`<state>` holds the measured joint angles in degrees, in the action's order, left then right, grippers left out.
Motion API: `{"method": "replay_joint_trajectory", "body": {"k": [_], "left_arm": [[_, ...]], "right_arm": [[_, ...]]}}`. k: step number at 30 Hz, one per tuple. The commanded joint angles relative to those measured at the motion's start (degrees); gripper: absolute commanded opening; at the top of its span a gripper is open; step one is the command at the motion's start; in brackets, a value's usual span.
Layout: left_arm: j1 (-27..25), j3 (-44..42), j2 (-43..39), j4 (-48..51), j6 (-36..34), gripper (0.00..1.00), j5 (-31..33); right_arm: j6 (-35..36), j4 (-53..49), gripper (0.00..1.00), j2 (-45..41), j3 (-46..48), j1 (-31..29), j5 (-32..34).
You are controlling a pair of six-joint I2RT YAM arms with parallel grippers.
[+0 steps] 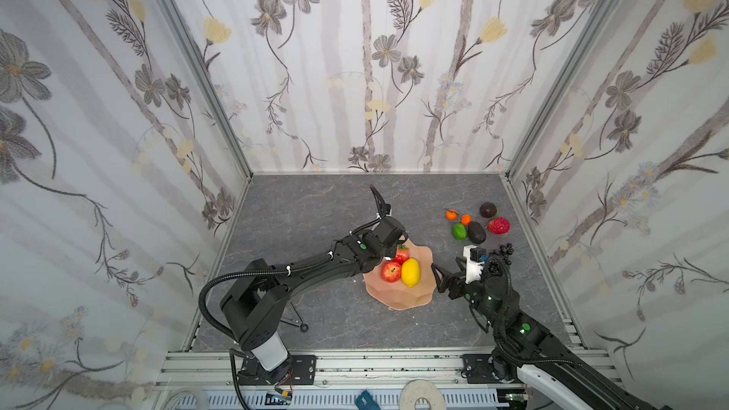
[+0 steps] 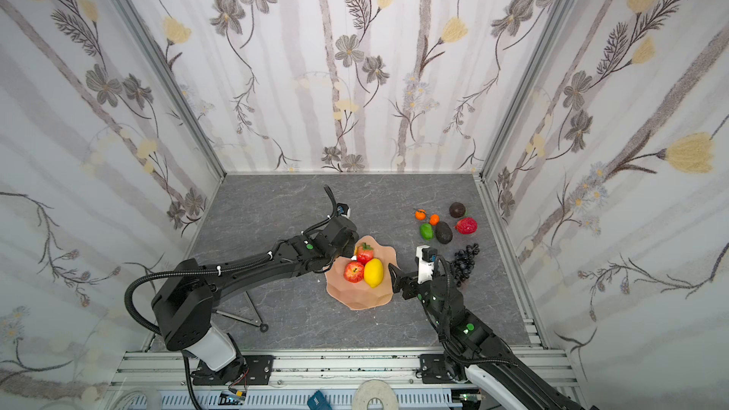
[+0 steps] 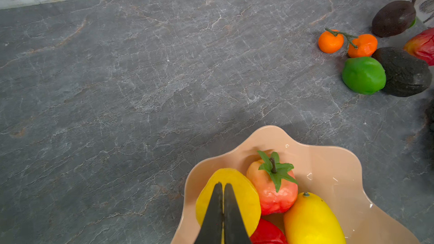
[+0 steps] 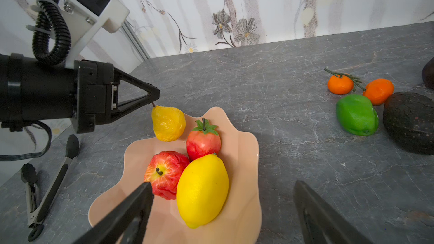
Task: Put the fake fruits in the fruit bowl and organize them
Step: 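Open and withdraw the right gripper while the left gripper holds the pear over the bowl, then lower the yellow pear into the bowl and open the left gripper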
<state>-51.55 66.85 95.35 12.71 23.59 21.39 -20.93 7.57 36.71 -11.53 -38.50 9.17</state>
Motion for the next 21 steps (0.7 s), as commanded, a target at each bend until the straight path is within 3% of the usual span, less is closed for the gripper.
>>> {"method": "replay_joint_trajectory", "body": {"k": [1, 13, 17, 21], "left_arm": [[0.0, 0.1, 1.2, -2.5, 0.7, 0.0, 1.1], [0.0, -0.2, 2.5, -1.5, 1.9, 0.03, -0.4], [0.0, 0.0, 2.8, -0.8, 2.5, 0.09, -1.0], [0.1, 0.0, 2.9, -0.6, 2.8, 0.21, -1.2]], "right_arm": [[0.1, 1.7, 0.93, -0.4, 0.3, 0.1, -0.6], [0.2, 2.0, 0.92, 0.4, 0.2, 0.4, -0.9], [0.1, 1.9, 0.92, 0.3, 0.1, 0.6, -0.9], [0.0, 1.8, 0.92, 0.2, 0.0, 0.7, -1.0]]}}
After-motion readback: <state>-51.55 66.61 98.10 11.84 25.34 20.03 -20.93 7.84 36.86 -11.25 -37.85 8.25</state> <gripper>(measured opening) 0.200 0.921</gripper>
